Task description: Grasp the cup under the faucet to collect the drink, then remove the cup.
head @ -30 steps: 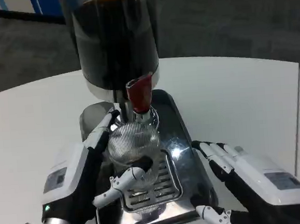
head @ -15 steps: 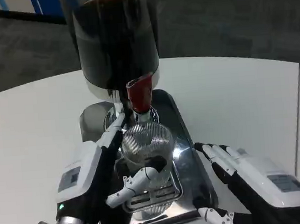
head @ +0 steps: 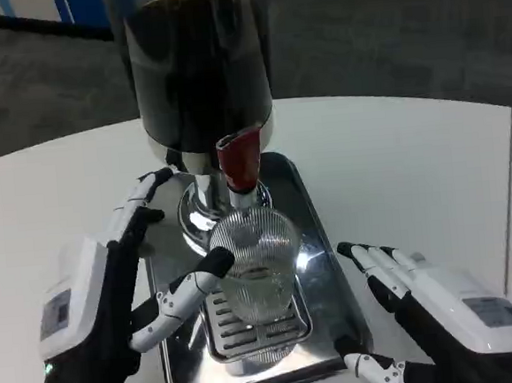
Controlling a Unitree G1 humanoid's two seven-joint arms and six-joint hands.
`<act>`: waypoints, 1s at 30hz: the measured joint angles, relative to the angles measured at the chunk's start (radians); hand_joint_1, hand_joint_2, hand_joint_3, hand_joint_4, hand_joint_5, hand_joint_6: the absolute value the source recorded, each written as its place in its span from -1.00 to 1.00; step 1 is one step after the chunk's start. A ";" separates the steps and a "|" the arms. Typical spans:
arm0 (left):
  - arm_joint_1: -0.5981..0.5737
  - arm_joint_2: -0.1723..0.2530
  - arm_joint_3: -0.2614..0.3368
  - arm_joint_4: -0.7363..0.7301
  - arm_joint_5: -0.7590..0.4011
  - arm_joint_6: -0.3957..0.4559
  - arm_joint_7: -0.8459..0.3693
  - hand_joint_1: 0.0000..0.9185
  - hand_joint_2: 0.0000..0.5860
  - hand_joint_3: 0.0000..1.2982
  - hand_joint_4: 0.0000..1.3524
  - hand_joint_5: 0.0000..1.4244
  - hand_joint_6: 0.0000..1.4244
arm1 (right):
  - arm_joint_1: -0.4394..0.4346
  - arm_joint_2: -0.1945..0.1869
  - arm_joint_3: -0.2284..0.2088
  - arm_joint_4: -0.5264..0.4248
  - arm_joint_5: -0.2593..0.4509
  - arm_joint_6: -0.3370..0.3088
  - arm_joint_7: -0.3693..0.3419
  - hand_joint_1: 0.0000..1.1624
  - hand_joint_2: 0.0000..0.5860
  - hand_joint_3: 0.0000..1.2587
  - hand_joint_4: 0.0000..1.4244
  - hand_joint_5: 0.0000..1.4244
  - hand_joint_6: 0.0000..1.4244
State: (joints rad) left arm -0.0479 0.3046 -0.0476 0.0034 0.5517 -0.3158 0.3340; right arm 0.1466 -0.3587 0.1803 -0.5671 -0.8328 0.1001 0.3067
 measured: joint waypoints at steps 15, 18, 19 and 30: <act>0.070 0.117 0.109 -0.164 -0.407 -0.022 -0.372 -1.00 -0.73 -0.97 -1.00 -0.95 -0.91 | -0.030 0.000 0.011 0.043 -0.004 0.000 -0.003 -0.51 0.44 -1.00 -1.00 -1.00 -1.00; 0.074 0.153 0.133 -0.204 -0.508 -0.021 -0.475 -1.00 -0.73 -1.00 -1.00 -0.98 -0.94 | -0.034 0.000 0.012 0.052 -0.004 0.000 -0.003 -0.51 0.44 -1.00 -1.00 -1.00 -1.00; 0.077 0.162 0.141 -0.216 -0.544 -0.019 -0.513 -1.00 -0.73 -1.00 -1.00 -0.98 -0.94 | -0.038 0.000 0.012 0.054 -0.004 0.000 -0.003 -0.51 0.44 -1.00 -1.00 -1.00 -1.00; 0.091 0.197 0.201 -0.315 -0.729 0.023 -0.703 -1.00 -0.72 -1.00 -1.00 -1.00 -0.98 | -0.047 -0.002 0.013 0.058 -0.006 0.000 -0.003 -0.51 0.44 -1.00 -1.00 -1.00 -1.00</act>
State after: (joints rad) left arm 0.0435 0.5014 0.1539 -0.3116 -0.1772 -0.2929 -0.3686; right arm 0.1001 -0.3603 0.1933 -0.5089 -0.8385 0.1002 0.3033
